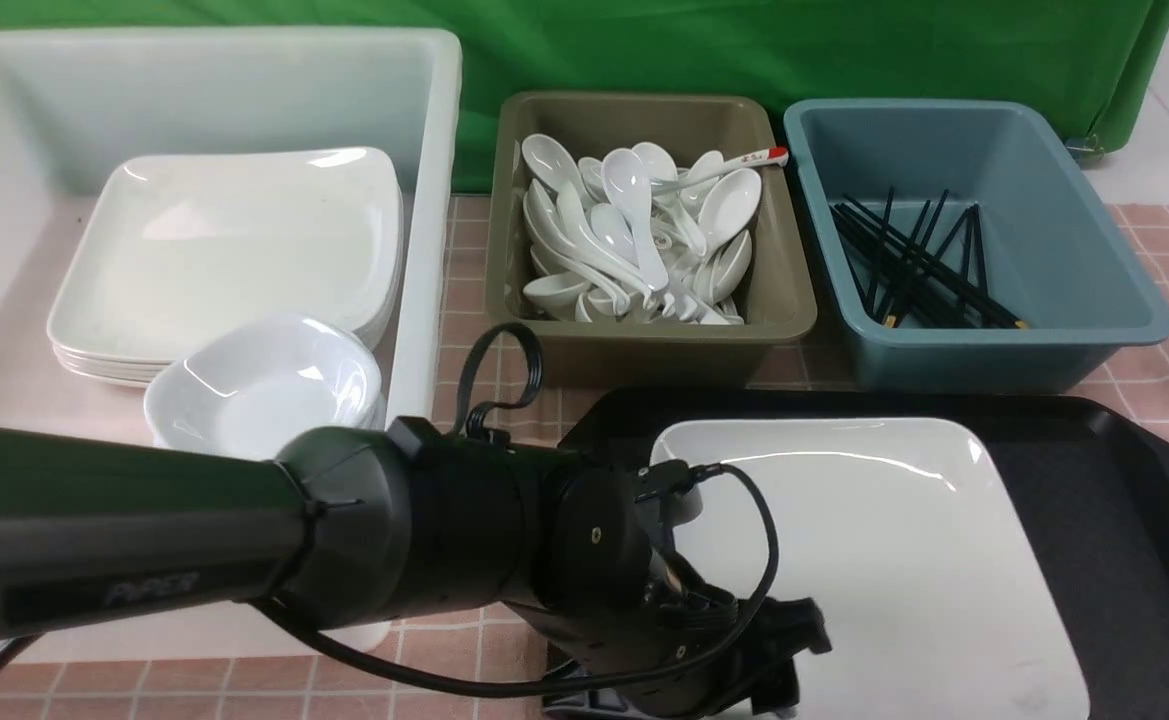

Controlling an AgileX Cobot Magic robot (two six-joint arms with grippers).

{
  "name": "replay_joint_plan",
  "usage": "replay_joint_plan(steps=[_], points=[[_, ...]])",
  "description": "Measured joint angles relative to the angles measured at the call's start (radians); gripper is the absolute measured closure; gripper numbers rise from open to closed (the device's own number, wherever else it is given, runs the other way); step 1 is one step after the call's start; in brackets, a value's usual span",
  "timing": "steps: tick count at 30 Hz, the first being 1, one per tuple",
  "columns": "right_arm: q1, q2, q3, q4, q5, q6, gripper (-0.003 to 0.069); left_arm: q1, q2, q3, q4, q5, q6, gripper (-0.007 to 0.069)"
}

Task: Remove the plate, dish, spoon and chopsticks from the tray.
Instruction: Use the left arm to grab a plate from the dinner plate

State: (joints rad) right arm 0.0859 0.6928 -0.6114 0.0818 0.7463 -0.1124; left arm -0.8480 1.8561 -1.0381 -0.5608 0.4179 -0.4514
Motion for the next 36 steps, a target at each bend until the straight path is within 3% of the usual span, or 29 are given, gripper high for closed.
replay_joint_plan(steps=[5, 17, 22, 25, 27, 33, 36], points=[[0.000, 0.000, 0.000, 0.000, 0.000, 0.000, 0.0629, 0.000, 0.015, 0.000, -0.116, -0.112, 0.137, 0.0090], [0.000, -0.001, 0.000, 0.002, -0.006, 0.000, 0.0627, 0.000, 0.067, -0.014, -0.162, -0.197, 0.154, 0.0111], [0.000, -0.001, 0.000, 0.004, -0.007, 0.000, 0.0627, 0.000, 0.078, -0.019, -0.164, -0.204, 0.154, 0.0245], [0.000, -0.001, 0.000, 0.004, -0.007, -0.003, 0.0625, 0.001, 0.085, -0.019, -0.165, -0.205, 0.138, 0.0416], [0.000, -0.001, 0.000, 0.004, -0.007, -0.003, 0.0626, 0.002, 0.087, -0.019, -0.188, -0.212, 0.105, 0.0475], [0.000, -0.001, 0.000, 0.004, -0.007, -0.004, 0.0626, 0.002, 0.062, -0.014, -0.181, -0.166, 0.096, 0.0475], [0.000, -0.001, 0.000, 0.004, -0.007, -0.005, 0.0624, 0.002, 0.000, -0.003, -0.137, -0.072, 0.103, 0.0499]])
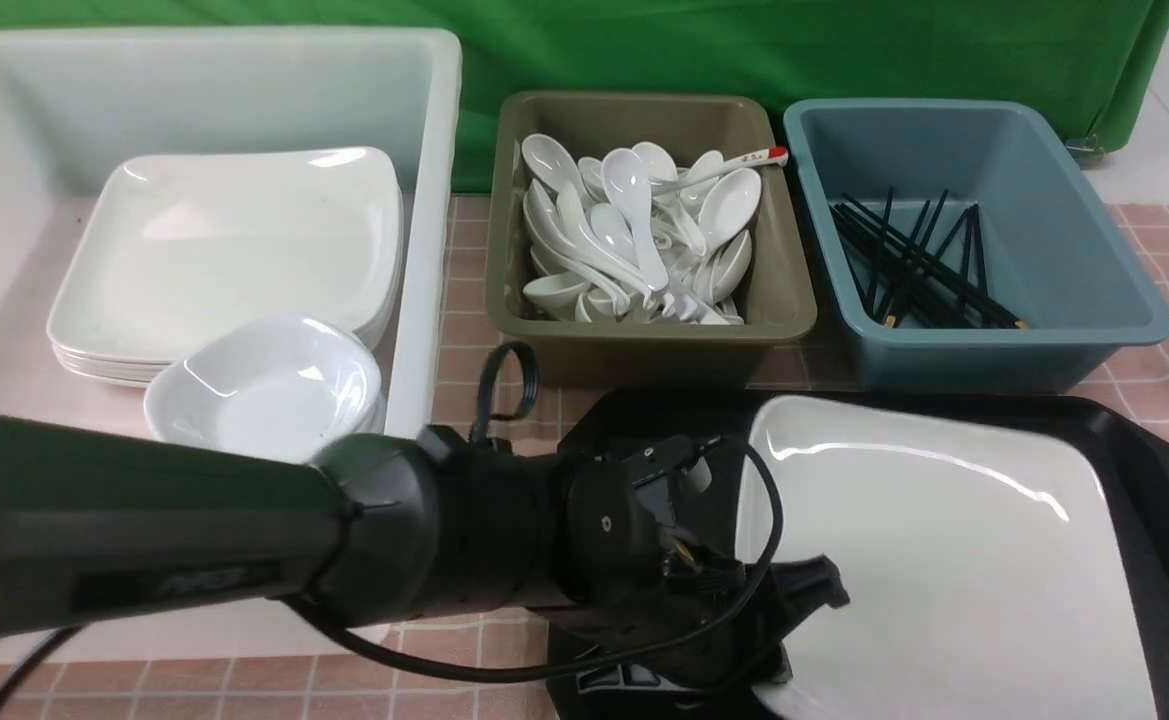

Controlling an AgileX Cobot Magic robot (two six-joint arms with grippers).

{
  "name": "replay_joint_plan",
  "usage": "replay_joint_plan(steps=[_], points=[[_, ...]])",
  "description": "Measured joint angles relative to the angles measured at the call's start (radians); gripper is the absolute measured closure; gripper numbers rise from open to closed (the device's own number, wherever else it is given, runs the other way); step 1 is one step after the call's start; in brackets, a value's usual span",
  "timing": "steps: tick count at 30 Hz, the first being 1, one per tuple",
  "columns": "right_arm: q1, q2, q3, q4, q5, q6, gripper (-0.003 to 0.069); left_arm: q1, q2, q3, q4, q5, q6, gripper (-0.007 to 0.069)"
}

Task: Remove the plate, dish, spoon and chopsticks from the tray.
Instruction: Use the left arm to grab a plate from the dinner plate, then use the left arm to put the plate into the large storage box on the left

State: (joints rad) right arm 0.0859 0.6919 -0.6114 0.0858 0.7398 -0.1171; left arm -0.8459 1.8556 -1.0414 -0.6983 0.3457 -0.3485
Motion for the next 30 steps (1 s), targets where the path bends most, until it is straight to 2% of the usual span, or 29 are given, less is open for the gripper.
replay_joint_plan(steps=[6, 12, 17, 20, 23, 24, 25, 27, 28, 30], points=[[0.000, 0.000, 0.000, 0.000, 0.000, 0.000, 0.0622, -0.001, -0.133, 0.001, 0.032, 0.065, 0.009, 0.0578], [0.000, 0.000, 0.000, 0.000, -0.005, 0.000, 0.0620, -0.001, -0.229, 0.004, 0.072, 0.151, 0.028, 0.0579], [0.000, 0.000, 0.000, 0.000, -0.008, 0.000, 0.0617, 0.001, -0.298, 0.009, 0.079, 0.148, 0.029, 0.0579], [0.000, 0.000, 0.000, 0.000, -0.008, 0.000, 0.0616, 0.038, -0.354, -0.003, 0.079, 0.170, 0.033, 0.0579], [0.000, 0.000, 0.000, 0.000, -0.008, 0.000, 0.0616, 0.135, -0.420, -0.051, 0.080, 0.239, 0.047, 0.0579], [0.000, 0.000, 0.000, 0.000, -0.008, 0.000, 0.0616, 0.220, -0.453, -0.088, 0.081, 0.282, 0.063, 0.0579], [0.000, 0.000, 0.000, 0.000, -0.008, 0.000, 0.0616, 0.220, -0.457, -0.095, 0.081, 0.282, 0.066, 0.0579], [0.000, 0.000, 0.000, 0.000, -0.008, 0.000, 0.0616, 0.404, -0.501, -0.181, 0.077, 0.366, 0.094, 0.0579], [0.000, 0.000, 0.000, 0.000, -0.008, 0.000, 0.0616, 0.419, -0.504, -0.188, 0.077, 0.372, 0.097, 0.0579], [0.000, 0.000, 0.000, 0.000, -0.008, 0.000, 0.0616, 0.619, -0.523, -0.259, 0.062, 0.438, 0.122, 0.0579]])
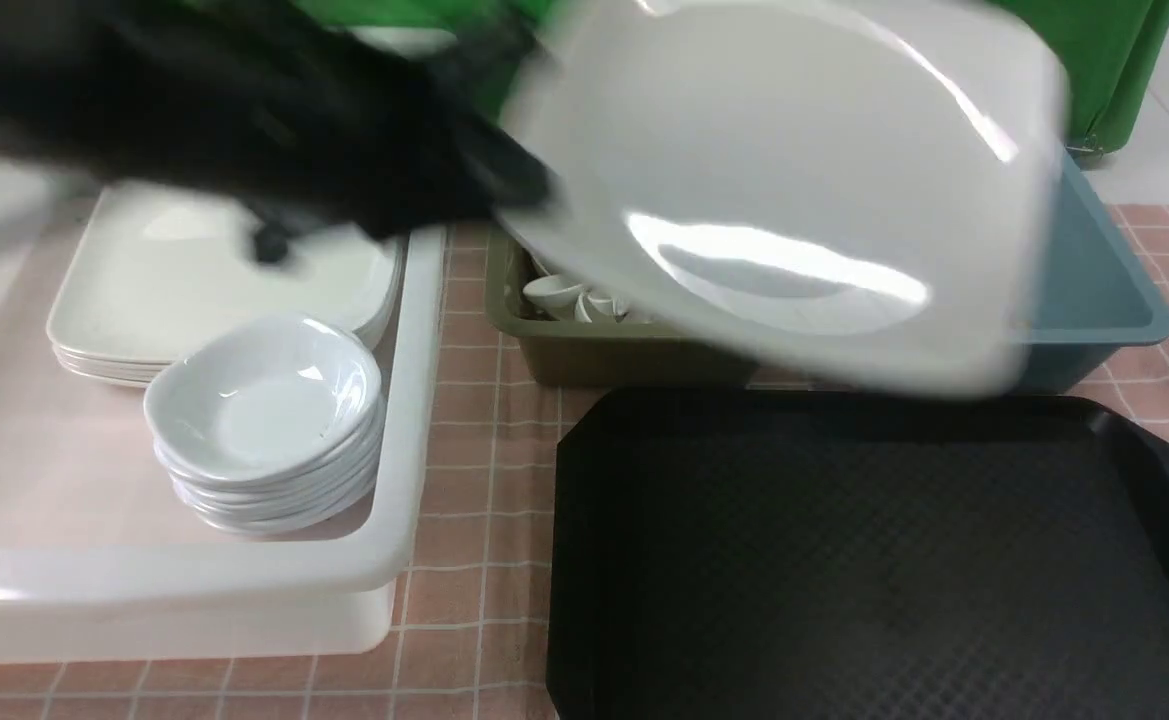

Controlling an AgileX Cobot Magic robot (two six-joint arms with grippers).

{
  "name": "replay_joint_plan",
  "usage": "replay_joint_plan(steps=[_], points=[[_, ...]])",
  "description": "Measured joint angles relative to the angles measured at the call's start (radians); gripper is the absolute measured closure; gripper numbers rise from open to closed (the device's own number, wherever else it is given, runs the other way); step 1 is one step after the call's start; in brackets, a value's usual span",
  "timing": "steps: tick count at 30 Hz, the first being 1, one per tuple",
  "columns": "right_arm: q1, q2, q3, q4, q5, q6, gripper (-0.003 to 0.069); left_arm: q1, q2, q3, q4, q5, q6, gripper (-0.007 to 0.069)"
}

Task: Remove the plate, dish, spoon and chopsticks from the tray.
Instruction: Use the left arm to put the plate into the large storage box on the left

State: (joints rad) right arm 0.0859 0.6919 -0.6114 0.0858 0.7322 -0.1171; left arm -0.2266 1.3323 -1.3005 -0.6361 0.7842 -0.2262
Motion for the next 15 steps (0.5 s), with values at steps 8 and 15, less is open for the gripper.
replay_joint_plan(steps=[8, 15], points=[[0.000, 0.000, 0.000, 0.000, -0.008, 0.000, 0.0610, 0.591, 0.050, -0.047, -0.058, 0.147, 0.181, 0.0579], [0.000, 0.000, 0.000, 0.000, -0.017, 0.000, 0.0606, 0.756, 0.208, -0.047, -0.113, 0.097, 0.313, 0.0579]])
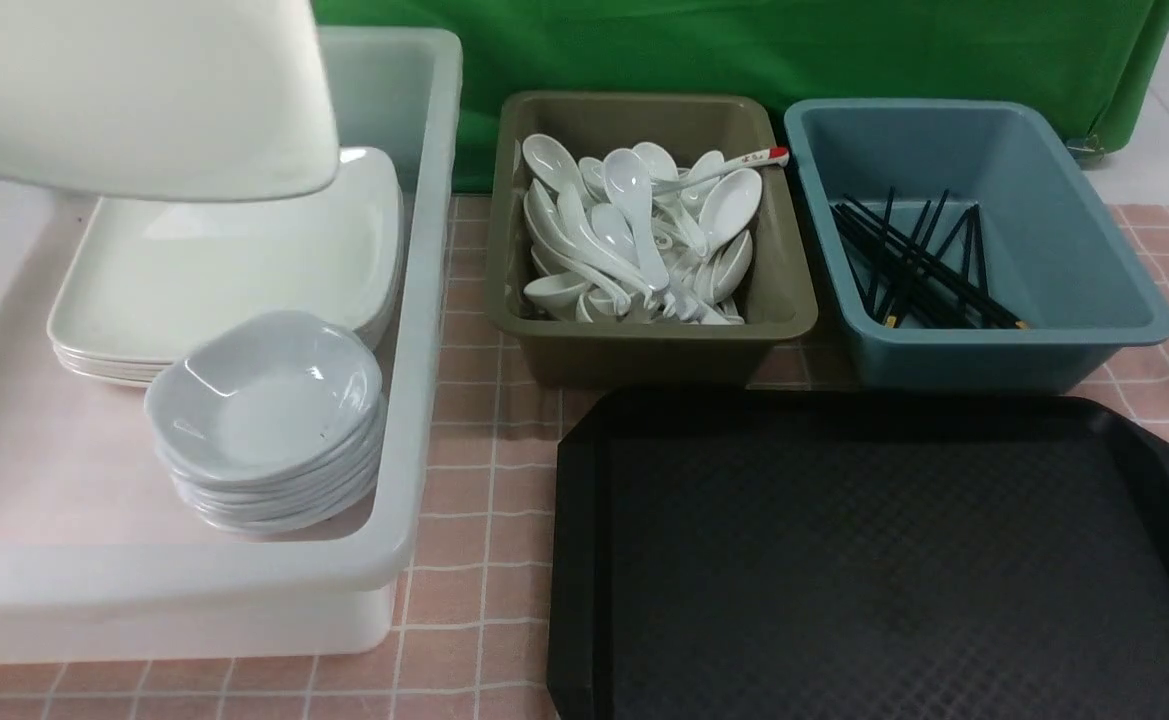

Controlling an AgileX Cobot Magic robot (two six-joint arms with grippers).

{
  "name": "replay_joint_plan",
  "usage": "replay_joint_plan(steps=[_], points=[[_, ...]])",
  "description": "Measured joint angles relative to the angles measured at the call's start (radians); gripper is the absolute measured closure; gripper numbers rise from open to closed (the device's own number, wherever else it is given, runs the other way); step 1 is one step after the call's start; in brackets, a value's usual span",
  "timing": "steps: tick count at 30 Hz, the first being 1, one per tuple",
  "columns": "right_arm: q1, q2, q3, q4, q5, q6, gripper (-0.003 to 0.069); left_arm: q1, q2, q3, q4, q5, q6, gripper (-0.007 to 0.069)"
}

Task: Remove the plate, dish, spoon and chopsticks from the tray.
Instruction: Use the left arm to put the plate into the large storage box on the left

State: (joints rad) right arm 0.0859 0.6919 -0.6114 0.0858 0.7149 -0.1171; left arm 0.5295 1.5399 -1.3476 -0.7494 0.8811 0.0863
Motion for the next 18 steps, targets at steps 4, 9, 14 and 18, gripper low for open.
replay_joint_plan(steps=[4, 9, 14, 18], points=[[0.000, 0.000, 0.000, 0.000, -0.002, 0.000, 0.0600, 0.001, 0.092, 0.000, -0.076, -0.039, 0.069, 0.0579], [0.000, 0.000, 0.000, 0.000, -0.002, 0.000, 0.0597, -0.003, 0.234, 0.000, -0.187, -0.076, 0.184, 0.0579], [0.000, 0.000, 0.000, 0.000, -0.029, 0.000, 0.0596, -0.003, 0.328, 0.000, -0.201, -0.108, 0.283, 0.0579], [0.000, 0.000, 0.000, 0.000, -0.035, 0.000, 0.0592, -0.008, 0.370, 0.000, -0.204, -0.116, 0.332, 0.0579]])
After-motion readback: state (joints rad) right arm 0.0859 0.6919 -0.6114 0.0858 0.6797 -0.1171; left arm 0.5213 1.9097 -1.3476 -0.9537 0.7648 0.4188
